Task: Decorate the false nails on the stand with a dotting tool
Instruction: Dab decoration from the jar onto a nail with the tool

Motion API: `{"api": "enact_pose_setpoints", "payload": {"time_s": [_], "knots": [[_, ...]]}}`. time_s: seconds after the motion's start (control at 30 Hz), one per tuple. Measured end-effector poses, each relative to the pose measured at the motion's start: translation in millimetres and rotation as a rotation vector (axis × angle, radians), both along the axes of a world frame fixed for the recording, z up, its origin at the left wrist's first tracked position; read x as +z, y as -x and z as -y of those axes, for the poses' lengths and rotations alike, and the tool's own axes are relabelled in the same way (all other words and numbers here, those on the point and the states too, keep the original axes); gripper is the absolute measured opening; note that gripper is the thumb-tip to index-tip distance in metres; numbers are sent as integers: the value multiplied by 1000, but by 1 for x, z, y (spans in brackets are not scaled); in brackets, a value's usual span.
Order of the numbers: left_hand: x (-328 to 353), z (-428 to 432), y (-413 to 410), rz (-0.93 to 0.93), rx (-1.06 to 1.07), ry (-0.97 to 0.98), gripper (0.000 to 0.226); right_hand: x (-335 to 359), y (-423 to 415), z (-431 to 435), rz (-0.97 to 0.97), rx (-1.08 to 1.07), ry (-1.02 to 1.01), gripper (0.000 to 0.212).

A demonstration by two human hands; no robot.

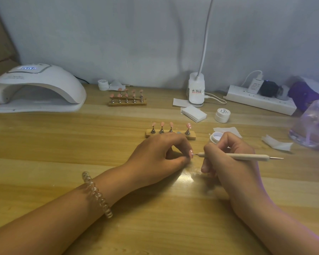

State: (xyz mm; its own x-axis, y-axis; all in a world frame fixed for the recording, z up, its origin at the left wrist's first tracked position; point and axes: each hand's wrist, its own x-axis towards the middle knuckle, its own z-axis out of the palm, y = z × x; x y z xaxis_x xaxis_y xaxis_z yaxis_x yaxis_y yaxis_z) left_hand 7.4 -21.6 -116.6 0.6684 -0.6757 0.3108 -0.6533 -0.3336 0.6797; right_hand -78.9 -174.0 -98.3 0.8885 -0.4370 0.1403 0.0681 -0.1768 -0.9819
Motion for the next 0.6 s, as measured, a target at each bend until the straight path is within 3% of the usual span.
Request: {"api": "enact_pose_setpoints", "payload": {"time_s": [0.6], "knots": [[4,0,2,-9,0,-9,12,-4,-1,4,61,-58,-74,27]]}}
